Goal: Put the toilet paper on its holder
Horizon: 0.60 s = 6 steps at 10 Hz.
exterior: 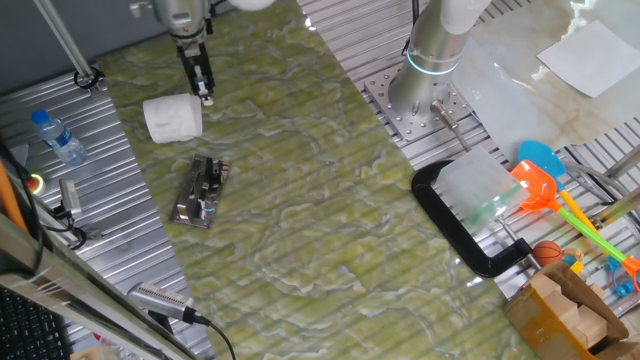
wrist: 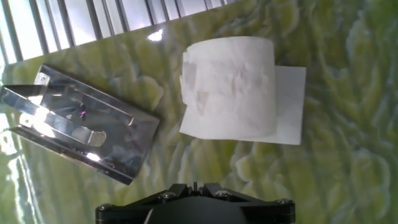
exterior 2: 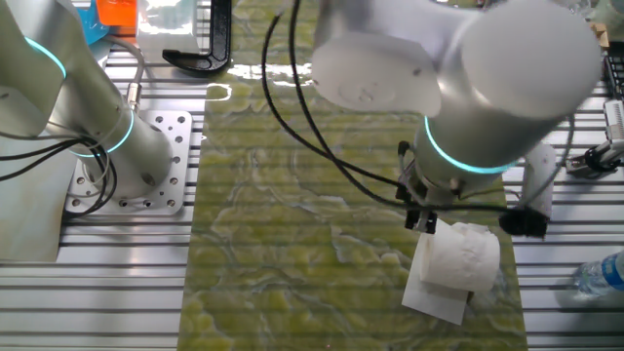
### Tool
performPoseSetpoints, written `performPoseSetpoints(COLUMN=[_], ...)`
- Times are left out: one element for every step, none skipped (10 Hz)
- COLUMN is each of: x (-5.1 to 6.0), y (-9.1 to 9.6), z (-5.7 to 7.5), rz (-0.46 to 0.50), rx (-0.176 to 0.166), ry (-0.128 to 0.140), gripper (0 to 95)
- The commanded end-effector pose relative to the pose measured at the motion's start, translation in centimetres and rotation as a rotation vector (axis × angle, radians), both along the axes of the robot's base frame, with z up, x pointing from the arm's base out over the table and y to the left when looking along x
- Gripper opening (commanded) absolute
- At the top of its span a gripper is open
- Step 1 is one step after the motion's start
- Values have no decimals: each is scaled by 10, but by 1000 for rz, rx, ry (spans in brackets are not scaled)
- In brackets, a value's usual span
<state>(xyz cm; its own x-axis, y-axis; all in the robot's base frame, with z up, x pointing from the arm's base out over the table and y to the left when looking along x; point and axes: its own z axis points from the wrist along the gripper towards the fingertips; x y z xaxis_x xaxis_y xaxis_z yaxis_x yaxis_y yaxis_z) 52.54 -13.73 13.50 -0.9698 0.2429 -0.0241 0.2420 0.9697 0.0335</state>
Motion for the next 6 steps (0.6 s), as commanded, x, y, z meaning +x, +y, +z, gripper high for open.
performPoseSetpoints(x=[6, 8, 9, 13, 12, 12], y=[0, 1, 2, 3, 3, 3], z=[0, 0, -1, 0, 0, 0], rz=[33, -12, -12, -12, -12, -11], rx=[-32, -29, -27, -25, -28, -24], ry=[17, 19, 18, 20, 25, 24], gripper=[0, 0, 0, 0, 0, 0])
